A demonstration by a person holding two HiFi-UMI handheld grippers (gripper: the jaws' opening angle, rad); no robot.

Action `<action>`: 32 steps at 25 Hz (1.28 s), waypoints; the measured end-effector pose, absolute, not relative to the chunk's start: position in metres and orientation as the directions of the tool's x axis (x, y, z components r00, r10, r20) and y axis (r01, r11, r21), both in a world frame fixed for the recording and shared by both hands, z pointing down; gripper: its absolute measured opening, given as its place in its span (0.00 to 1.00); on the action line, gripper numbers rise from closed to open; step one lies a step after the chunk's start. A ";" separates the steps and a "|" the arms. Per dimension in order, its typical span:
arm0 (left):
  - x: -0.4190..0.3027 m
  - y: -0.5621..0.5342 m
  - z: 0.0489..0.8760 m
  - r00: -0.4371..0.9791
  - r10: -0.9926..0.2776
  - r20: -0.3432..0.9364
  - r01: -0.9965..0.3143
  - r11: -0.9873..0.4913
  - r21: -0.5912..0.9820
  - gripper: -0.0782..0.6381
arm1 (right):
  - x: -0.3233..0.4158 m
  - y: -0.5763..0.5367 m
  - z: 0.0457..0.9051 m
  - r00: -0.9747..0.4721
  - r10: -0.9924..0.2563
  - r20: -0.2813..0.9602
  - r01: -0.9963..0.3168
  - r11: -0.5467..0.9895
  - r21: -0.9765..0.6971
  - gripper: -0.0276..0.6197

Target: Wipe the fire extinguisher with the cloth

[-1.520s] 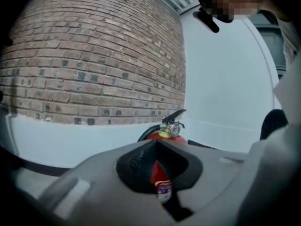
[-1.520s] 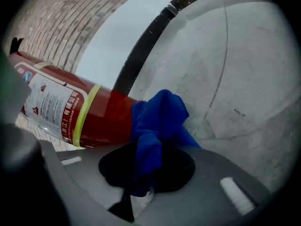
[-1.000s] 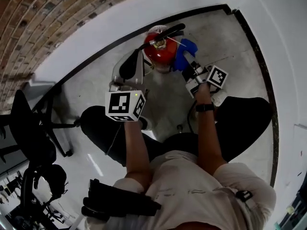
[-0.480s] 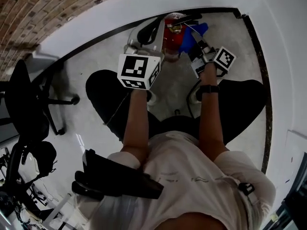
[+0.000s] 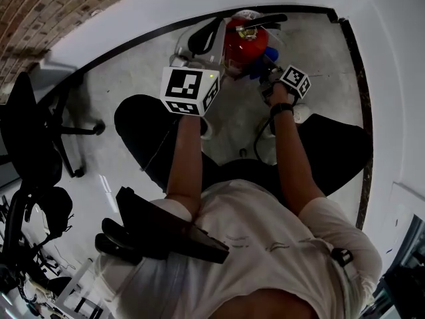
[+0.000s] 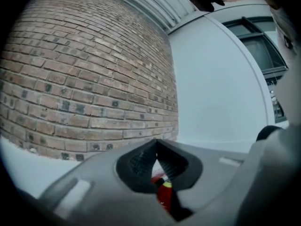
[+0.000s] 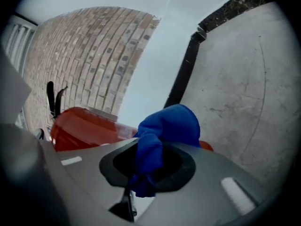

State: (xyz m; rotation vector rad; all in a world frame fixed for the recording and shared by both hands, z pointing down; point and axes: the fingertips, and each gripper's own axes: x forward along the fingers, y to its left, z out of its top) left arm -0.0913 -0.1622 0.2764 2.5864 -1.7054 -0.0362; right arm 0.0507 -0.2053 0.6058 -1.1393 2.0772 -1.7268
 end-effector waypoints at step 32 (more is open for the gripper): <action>-0.121 -0.212 0.287 0.422 -0.906 0.029 -0.907 -0.421 0.018 0.11 | 0.068 -0.240 0.521 -0.791 -0.612 0.000 -0.140 0.182 -0.973 0.16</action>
